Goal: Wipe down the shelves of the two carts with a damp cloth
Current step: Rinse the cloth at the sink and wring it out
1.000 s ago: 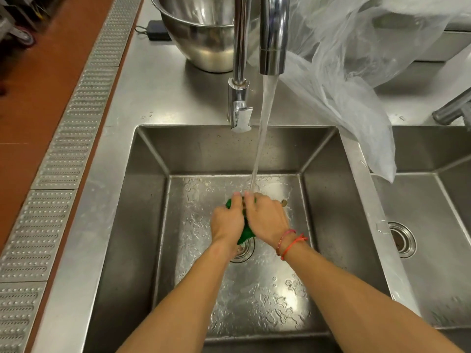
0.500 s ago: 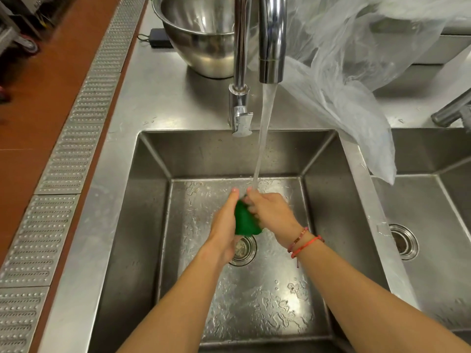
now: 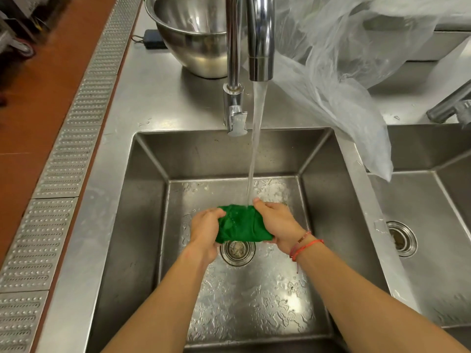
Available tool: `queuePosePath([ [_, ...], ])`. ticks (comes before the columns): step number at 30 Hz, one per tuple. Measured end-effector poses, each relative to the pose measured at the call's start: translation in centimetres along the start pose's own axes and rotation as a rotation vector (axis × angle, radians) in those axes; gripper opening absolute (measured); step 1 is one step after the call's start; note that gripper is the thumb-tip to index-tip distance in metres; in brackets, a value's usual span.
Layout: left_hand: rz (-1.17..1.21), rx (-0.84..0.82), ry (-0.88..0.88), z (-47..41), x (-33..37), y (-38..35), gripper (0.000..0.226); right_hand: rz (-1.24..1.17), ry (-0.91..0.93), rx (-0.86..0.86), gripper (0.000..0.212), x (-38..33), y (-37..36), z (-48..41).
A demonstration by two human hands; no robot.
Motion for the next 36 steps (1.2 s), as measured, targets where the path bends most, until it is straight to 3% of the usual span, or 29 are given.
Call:
queuePosePath([
  [2, -0.04, 0.038, 0.042, -0.3, -1.1, 0.3, 0.021, 0.1, 0.185, 0.021, 0.039, -1.7, -0.9, 0.1],
  [4, -0.009, -0.041, 0.135, -0.6, -2.4, -1.1, 0.022, 0.266, 0.356, 0.017, 0.045, -3.5, -2.3, 1.1],
  [7, 0.239, -0.201, 0.258, -0.4, -2.9, -4.3, 0.046, 0.462, 0.533, -0.026, 0.049, -5.0, -4.5, 2.6],
  [11, 0.584, -0.197, 0.117, 0.3, -1.0, -7.5, 0.06, 0.728, 0.673, 0.044, 0.053, -5.5, -5.9, 3.6],
  [14, 0.454, -0.151, 0.066, 0.4, -0.9, -7.0, 0.047, 0.839, 0.72, 0.13, 0.064, -5.5, -5.3, 3.5],
  [18, 0.033, -0.043, 0.062, -0.4, -1.6, -2.3, 0.028, 0.942, 0.582, 0.079, 0.05, -5.1, -2.5, 1.4],
  [20, -0.069, -0.016, 0.048, -0.7, -1.4, -0.3, 0.031, 0.818, 0.494, 0.134, 0.056, -5.4, -0.2, 0.9],
  [23, -0.131, -0.042, 0.026, -0.6, -1.1, 0.4, 0.027, 0.54, 0.448, 0.085, 0.058, -5.0, 0.2, 0.7],
  [26, -0.083, -0.097, -0.038, 0.5, -0.6, -1.2, 0.021, 0.362, 0.414, 0.028, 0.052, -4.4, -1.1, 1.2],
  [30, 0.109, -0.282, 0.019, 1.2, -1.3, -4.2, 0.05, 0.212, 0.302, -0.113, 0.033, -2.9, -2.6, 2.0],
  [33, 0.13, -0.33, 0.028, 0.7, -1.7, -4.3, 0.044, 0.438, 0.465, 0.054, 0.015, -4.0, -0.3, 1.6],
  [34, 0.128, -0.339, 0.029, 0.5, -1.8, -4.2, 0.04, 0.464, 0.422, 0.099, 0.02, -3.7, 0.5, 1.1],
  [36, 0.14, -0.359, 0.048, 0.5, -2.2, -4.2, 0.04, 0.319, 0.078, 0.024, 0.043, -0.8, 0.9, 0.7],
])
Point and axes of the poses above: each hand's wrist, its own z-axis away from the middle knuckle, its own y-axis out of the back of the hand, x = y × z, the point moved 9 cm from there along -z, towards the middle knuckle, and after that the axes turned 10 degrees about -z, right-handed, at the moved point
